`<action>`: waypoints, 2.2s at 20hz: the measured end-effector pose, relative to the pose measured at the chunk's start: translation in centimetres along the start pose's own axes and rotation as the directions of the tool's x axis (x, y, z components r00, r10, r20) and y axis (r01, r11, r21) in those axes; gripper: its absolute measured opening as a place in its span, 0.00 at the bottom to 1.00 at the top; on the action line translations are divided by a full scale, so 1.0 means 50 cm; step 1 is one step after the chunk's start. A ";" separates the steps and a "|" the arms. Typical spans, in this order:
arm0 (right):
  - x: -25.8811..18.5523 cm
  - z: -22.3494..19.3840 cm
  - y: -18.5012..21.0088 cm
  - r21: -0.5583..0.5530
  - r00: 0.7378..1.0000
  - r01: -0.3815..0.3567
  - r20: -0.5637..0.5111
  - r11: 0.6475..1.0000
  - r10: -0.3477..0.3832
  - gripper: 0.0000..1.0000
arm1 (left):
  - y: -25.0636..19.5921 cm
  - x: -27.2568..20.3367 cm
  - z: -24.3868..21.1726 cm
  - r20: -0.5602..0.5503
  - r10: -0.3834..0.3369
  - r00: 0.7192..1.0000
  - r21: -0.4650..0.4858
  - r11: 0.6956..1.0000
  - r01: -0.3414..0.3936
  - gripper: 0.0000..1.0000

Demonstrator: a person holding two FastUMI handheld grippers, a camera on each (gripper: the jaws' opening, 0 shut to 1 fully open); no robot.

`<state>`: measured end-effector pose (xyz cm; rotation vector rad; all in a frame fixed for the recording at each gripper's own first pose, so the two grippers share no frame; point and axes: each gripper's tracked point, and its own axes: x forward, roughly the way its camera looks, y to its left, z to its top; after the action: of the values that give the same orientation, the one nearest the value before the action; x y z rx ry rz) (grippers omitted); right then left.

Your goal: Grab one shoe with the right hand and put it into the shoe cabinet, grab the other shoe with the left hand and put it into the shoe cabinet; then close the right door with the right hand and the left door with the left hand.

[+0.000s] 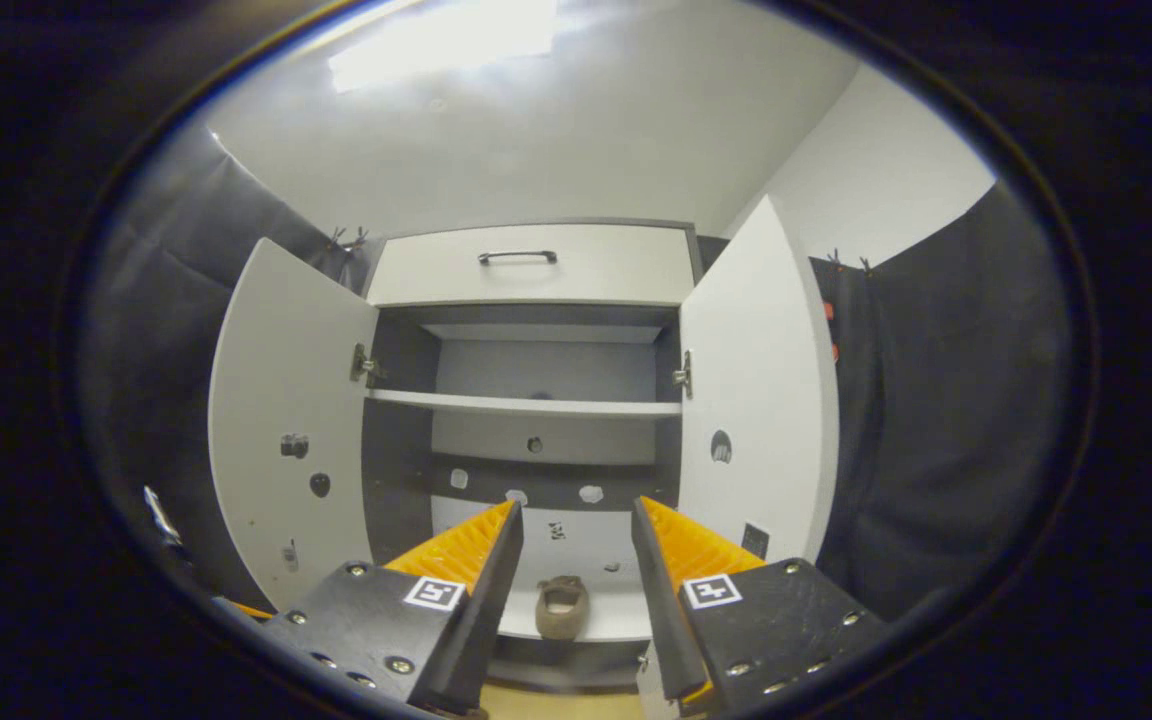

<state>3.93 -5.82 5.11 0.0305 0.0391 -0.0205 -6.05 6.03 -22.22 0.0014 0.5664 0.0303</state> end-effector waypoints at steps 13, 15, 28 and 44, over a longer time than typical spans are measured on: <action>-0.116 0.025 -0.112 -0.146 0.986 0.167 0.038 0.975 -0.163 0.67 | 0.001 0.128 -0.444 -0.576 -0.118 0.809 -0.032 0.992 0.122 0.96; -0.130 0.017 -0.140 -0.167 0.978 0.210 0.029 0.963 -0.208 0.67 | -0.001 0.140 -0.489 -0.621 -0.145 0.770 -0.062 0.989 0.136 0.92; -0.205 -0.009 -0.266 -0.262 0.903 0.416 0.005 0.871 -0.430 0.68 | -0.003 0.242 -0.662 -0.757 -0.191 0.625 -0.164 0.981 0.101 0.46; -0.198 -0.033 -0.283 -0.221 0.894 0.433 -0.015 0.874 -0.447 0.67 | 0.024 0.256 -0.608 -0.722 -0.238 0.649 -0.260 0.964 0.064 0.01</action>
<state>-6.34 -19.70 3.43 -0.1941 0.1142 -0.4749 -11.59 7.38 -54.76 -0.2849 1.4070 -0.0811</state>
